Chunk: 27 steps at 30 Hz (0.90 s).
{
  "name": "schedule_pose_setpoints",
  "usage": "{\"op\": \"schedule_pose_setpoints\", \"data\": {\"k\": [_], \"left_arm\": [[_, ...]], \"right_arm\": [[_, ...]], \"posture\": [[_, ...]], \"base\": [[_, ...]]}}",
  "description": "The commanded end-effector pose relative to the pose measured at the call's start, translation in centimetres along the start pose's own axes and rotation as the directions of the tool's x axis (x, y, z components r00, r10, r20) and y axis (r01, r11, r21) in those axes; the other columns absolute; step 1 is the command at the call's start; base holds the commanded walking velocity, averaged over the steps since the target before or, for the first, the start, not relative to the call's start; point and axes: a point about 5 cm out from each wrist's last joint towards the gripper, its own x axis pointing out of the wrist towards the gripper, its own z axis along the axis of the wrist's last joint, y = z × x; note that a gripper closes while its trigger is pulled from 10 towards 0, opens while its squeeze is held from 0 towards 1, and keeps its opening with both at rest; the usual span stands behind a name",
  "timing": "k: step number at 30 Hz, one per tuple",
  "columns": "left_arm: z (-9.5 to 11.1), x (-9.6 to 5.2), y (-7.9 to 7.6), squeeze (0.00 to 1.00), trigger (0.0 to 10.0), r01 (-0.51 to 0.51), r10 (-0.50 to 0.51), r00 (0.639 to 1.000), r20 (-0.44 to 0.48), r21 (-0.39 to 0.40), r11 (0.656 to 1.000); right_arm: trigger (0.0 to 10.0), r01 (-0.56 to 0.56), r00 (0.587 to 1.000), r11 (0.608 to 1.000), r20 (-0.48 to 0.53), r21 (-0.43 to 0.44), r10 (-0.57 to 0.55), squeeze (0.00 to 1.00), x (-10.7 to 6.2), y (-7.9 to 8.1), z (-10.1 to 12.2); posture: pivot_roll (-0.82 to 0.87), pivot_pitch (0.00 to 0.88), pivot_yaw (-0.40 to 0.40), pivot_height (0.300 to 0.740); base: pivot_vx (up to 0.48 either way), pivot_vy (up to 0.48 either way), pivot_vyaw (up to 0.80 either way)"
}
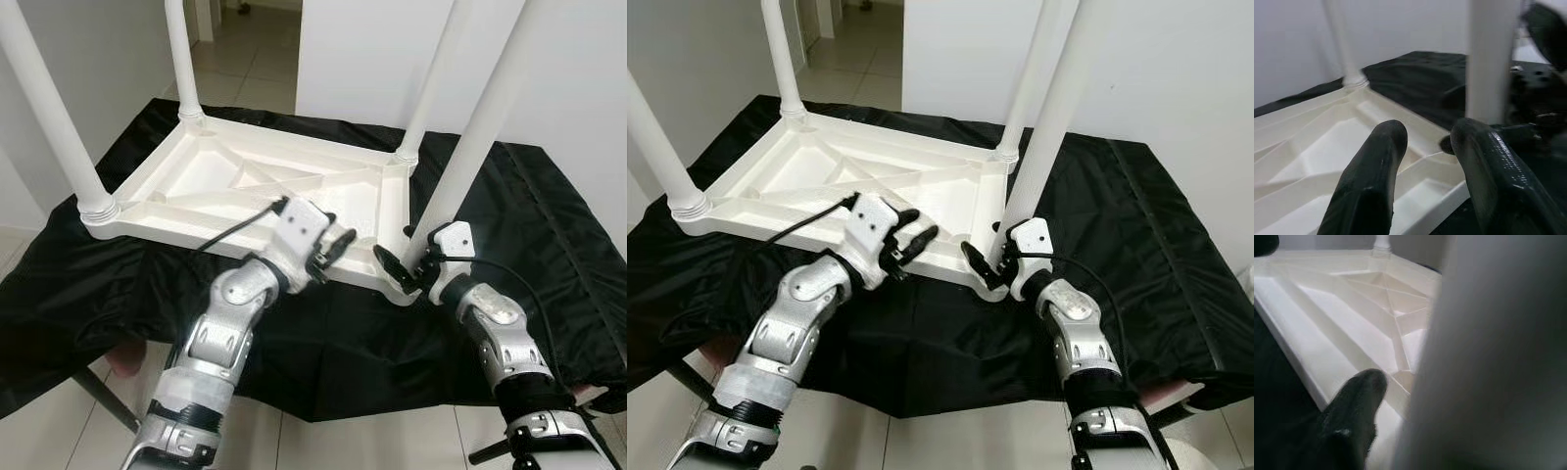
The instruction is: Building children table
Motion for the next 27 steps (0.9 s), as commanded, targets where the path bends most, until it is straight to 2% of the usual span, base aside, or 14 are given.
{"op": "schedule_pose_setpoints", "data": {"k": [1, 5, 9, 11, 13, 14, 15, 18, 21, 25, 27], "left_arm": [[-0.4, 0.3, -0.3, 0.00, 10.0, 0.013, -0.013, 1.000, -0.011, 0.019, 1.000], [0.0, 0.6, 0.0, 0.00, 10.0, -0.006, 0.006, 1.000, -0.007, 0.008, 1.000], [0.2, 0.4, 0.1, 0.00, 10.0, -0.009, 0.009, 1.000, -0.007, 0.007, 1.000], [0.3, 0.3, 0.3, 0.00, 10.0, -0.009, 0.009, 1.000, -0.011, 0.013, 1.000], [0.3, 0.3, 0.3, 0.00, 10.0, -0.009, 0.009, 1.000, -0.011, 0.013, 1.000], [0.2, 0.3, 0.3, 0.00, 10.0, -0.008, 0.008, 1.000, -0.016, 0.006, 1.000], [0.1, 0.3, 0.2, 0.00, 10.0, -0.005, 0.004, 1.000, -0.015, -0.005, 1.000], [0.1, 0.3, 0.1, 0.00, 10.0, 0.000, 0.000, 1.000, -0.013, -0.012, 1.000], [0.0, -0.1, 0.1, 0.00, 10.0, -0.024, 0.024, 1.000, -0.004, -0.065, 0.998], [-0.5, -0.4, 0.1, 0.00, 10.0, -0.053, 0.051, 0.998, -0.019, -0.074, 0.996], [-1.4, -1.0, 0.3, 0.00, 10.0, -0.115, 0.111, 0.993, -0.048, -0.093, 0.989]], "right_arm": [[0.0, -0.062, 0.996, 0.998, -0.059, 0.020, 0.063, 0.00, -0.3, 0.6, -1.1], [0.0, -0.068, 0.991, 0.996, -0.115, 0.055, 0.074, 0.00, -1.4, 0.9, -2.4], [0.0, -0.064, 0.990, 0.996, -0.119, 0.065, 0.071, 0.00, -1.7, 1.0, -2.6], [0.0, -0.032, 0.996, 0.994, -0.083, 0.103, 0.041, 0.00, -1.9, 1.2, -2.4], [0.0, -0.032, 0.996, 0.994, -0.083, 0.103, 0.041, 0.00, -1.9, 1.2, -2.4], [0.0, 0.000, 0.999, 0.990, -0.042, 0.139, 0.006, 0.00, -1.8, 1.4, -1.8], [10.0, 0.034, 0.999, 0.983, 0.000, 0.179, -0.034, 0.00, -1.6, 1.7, -1.2], [10.0, 0.060, 0.997, 0.977, 0.028, 0.206, -0.067, 0.00, -1.5, 1.9, -0.8], [10.0, 0.159, 0.978, 0.952, 0.091, 0.262, -0.189, 0.00, -1.4, 3.2, 0.4], [10.0, 0.207, 0.966, 0.942, 0.095, 0.264, -0.239, 0.00, -1.5, 3.9, 0.5], [10.0, 0.353, 0.920, 0.897, 0.076, 0.265, -0.384, 0.00, -1.8, 4.4, 0.0]], "posture": [[0.07, 0.000, -0.107, 0.740], [0.06, 0.000, -0.099, 0.740], [0.06, 0.000, -0.095, 0.740], [0.04, 0.000, -0.083, 0.740], [0.04, 0.000, -0.083, 0.740], [0.04, 0.000, -0.075, 0.740], [0.03, 0.004, -0.063, 0.740], [0.03, 0.004, -0.063, 0.740], [0.01, 0.036, -0.045, 0.740], [0.01, 0.047, -0.040, 0.740], [0.00, 0.050, -0.026, 0.740]], "base": [[0.000, 0.000, 0.00], [0.000, 0.000, 0.00], [0.000, 0.000, 0.00], [0.000, 0.000, 0.00], [0.000, 0.000, 0.00], [0.000, 0.000, 0.00], [0.000, 0.000, 0.00], [0.000, 0.000, 0.00], [0.000, 0.000, 0.00], [0.000, 0.000, 0.00], [0.000, 0.000, 0.00]]}}
